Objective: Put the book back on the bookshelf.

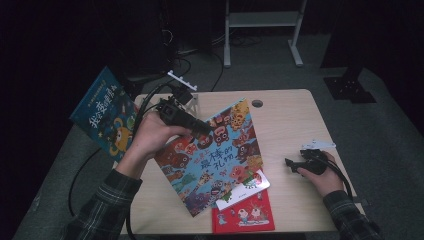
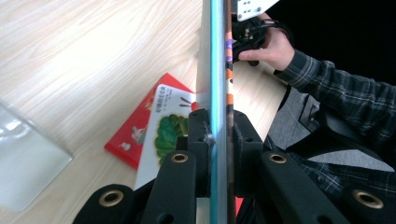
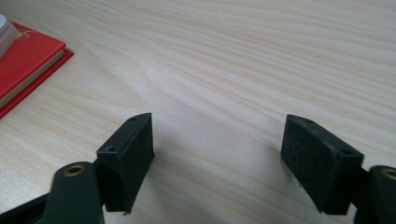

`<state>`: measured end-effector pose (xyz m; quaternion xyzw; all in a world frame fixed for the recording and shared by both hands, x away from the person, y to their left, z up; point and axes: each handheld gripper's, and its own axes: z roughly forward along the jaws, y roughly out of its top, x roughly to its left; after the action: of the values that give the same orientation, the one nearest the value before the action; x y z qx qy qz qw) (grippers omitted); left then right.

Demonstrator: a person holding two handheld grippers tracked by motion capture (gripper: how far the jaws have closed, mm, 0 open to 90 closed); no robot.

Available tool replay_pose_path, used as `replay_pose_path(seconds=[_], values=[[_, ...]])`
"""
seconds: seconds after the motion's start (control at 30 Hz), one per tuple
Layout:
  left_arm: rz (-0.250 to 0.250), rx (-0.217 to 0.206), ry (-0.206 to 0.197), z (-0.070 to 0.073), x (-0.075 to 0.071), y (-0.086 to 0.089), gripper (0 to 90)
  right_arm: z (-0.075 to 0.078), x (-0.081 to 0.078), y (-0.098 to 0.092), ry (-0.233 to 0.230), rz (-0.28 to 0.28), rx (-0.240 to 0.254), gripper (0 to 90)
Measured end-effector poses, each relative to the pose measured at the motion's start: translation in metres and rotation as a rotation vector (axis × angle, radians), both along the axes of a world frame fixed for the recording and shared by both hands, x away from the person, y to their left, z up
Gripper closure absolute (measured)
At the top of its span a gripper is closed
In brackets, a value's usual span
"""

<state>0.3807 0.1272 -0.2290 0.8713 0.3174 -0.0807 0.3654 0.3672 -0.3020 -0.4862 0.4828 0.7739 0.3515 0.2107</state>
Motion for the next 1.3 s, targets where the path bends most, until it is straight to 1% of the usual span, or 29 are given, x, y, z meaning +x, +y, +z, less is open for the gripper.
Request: replay_pose_path(seconds=[0.03,0.07,0.13,0.17,0.2,0.23,0.27,0.3,0.33,0.43,0.47,0.5,0.53,0.57,0.6,0.63,0.7,0.73,0.77,0.87,0.9,0.93,0.97,1.0,1.07,1.17,1.2,1.23,1.3], values=[[0.007,-0.002,0.0,0.0,0.0,0.003,80.9,0.0,0.001,0.0,0.003,0.0,-0.003,19.0],[0.019,-0.007,0.001,0.0,0.0,0.01,80.9,0.0,0.001,0.0,0.005,0.0,-0.004,18.1],[0.024,-0.007,-0.001,0.001,0.0,0.013,80.9,0.0,0.001,0.0,0.006,-0.001,-0.004,17.0],[0.03,-0.007,-0.001,0.001,0.0,0.017,80.9,0.0,0.001,0.0,0.007,0.0,-0.006,16.8],[0.04,-0.007,-0.003,0.002,-0.001,0.024,80.9,0.0,0.001,0.0,0.007,0.0,-0.006,16.7],[0.04,-0.007,-0.003,0.002,-0.001,0.024,80.9,0.0,0.001,0.0,0.007,-0.001,-0.006,16.7],[0.057,-0.013,-0.005,0.003,-0.001,0.031,80.9,0.0,0.001,0.0,0.007,-0.001,-0.006,16.6],[0.064,-0.013,-0.007,0.004,-0.002,0.035,80.9,0.0,0.001,0.0,0.007,-0.001,-0.007,16.4],[0.064,-0.013,-0.007,0.004,-0.002,0.035,80.9,0.0,0.001,0.0,0.007,-0.001,-0.007,16.4],[0.088,-0.017,-0.021,0.005,-0.004,0.049,80.8,0.0,0.001,0.0,0.008,-0.002,-0.007,16.3],[0.088,-0.017,-0.021,0.005,-0.004,0.049,80.9,0.0,0.001,0.0,0.008,-0.002,-0.007,16.3],[0.091,-0.014,-0.021,0.006,-0.005,0.053,80.8,0.0,0.001,0.0,0.008,-0.003,-0.006,16.3],[0.108,-0.024,-0.02,0.006,-0.006,0.061,80.9,0.0,0.001,0.0,0.008,-0.002,-0.007,16.3],[0.114,-0.028,-0.021,0.006,-0.006,0.065,80.9,0.0,0.001,0.0,0.008,-0.002,-0.006,16.3],[0.122,-0.028,-0.022,0.006,-0.007,0.069,80.8,0.0,0.001,0.0,0.008,-0.003,-0.006,16.3],[0.122,-0.028,-0.022,0.006,-0.007,0.069,80.9,0.0,0.001,0.0,0.008,-0.002,-0.007,16.3],[0.143,-0.025,-0.024,0.006,-0.009,0.08,80.8,0.0,0.001,0.0,0.008,-0.003,-0.007,16.2],[0.143,-0.025,-0.024,0.006,-0.009,0.08,80.8,0.0,0.001,0.0,0.008,-0.003,-0.007,16.2],[0.163,-0.027,-0.029,0.006,-0.011,0.087,80.8,0.0,0.001,0.0,0.008,-0.003,-0.006,16.1],[0.189,-0.023,-0.03,0.005,-0.013,0.099,80.8,0.0,0.001,0.0,0.009,-0.005,-0.008,15.7],[0.189,-0.023,-0.03,0.005,-0.013,0.099,80.8,0.0,0.001,0.0,0.009,-0.005,-0.008,15.7],[0.206,-0.023,-0.031,0.005,-0.015,0.107,80.8,0.0,0.002,0.0,0.011,-0.008,-0.007,14.8],[0.215,-0.024,-0.032,0.004,-0.015,0.111,80.8,-0.001,0.002,0.0,0.012,-0.01,-0.007,14.3],[0.215,-0.024,-0.032,0.004,-0.015,0.111,80.8,-0.001,0.002,0.0,0.013,-0.013,-0.007,13.9],[0.231,-0.024,-0.034,0.003,-0.017,0.12,80.8,-0.001,0.002,0.0,0.014,-0.014,-0.007,13.6],[0.263,-0.028,-0.036,0.002,-0.019,0.132,80.8,-0.001,0.002,0.0,0.012,-0.015,-0.01,12.8],[0.281,-0.027,-0.041,0.001,-0.021,0.139,80.8,-0.001,0.002,0.0,0.011,-0.015,-0.01,12.7],[0.281,-0.027,-0.041,0.001,-0.021,0.139,80.8,-0.001,0.002,0.0,0.011,-0.015,-0.01,12.7],[0.299,-0.029,-0.042,-0.001,-0.022,0.147,80.8,-0.001,0.002,0.0,0.013,-0.017,-0.009,12.7]])
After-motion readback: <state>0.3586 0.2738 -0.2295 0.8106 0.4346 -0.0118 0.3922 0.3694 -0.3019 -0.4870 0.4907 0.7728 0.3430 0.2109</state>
